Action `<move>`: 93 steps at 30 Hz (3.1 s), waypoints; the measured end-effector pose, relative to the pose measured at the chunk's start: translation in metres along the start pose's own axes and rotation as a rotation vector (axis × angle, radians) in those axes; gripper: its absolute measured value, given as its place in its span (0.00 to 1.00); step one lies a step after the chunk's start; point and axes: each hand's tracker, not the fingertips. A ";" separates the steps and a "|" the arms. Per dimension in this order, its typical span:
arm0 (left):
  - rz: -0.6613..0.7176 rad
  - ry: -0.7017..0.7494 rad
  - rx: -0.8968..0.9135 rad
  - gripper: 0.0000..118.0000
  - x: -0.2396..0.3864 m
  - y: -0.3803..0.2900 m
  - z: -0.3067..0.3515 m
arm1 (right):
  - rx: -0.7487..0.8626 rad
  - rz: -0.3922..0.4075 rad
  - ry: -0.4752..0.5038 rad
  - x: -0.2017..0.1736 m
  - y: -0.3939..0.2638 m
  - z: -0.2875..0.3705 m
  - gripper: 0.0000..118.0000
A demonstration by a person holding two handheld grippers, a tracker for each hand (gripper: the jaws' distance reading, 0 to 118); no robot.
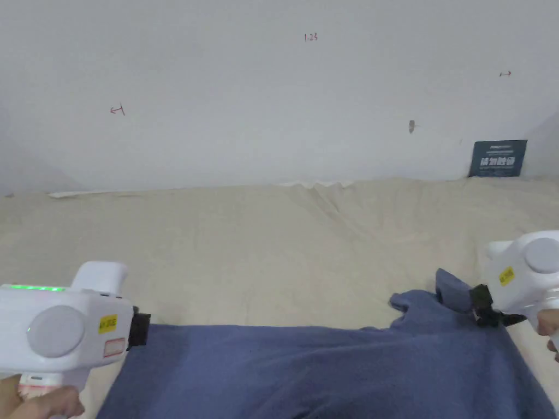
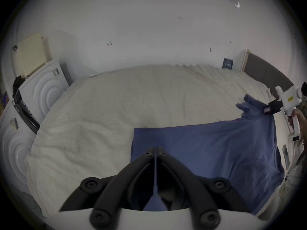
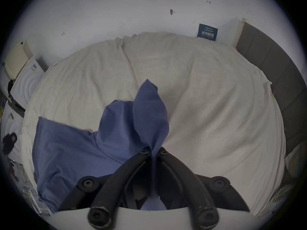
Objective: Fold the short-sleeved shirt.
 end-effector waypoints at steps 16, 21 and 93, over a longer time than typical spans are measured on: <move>0.096 0.008 -0.346 0.77 -0.027 0.039 -0.171 | 0.034 0.029 0.048 -0.009 -0.005 0.000 0.03; 0.112 0.011 -0.310 0.65 -0.028 0.037 -0.170 | 0.046 0.047 0.059 -0.011 -0.004 -0.005 0.03; 0.067 0.429 0.621 0.02 -0.030 0.295 0.245 | 0.776 -0.044 0.127 -0.053 0.212 0.405 0.03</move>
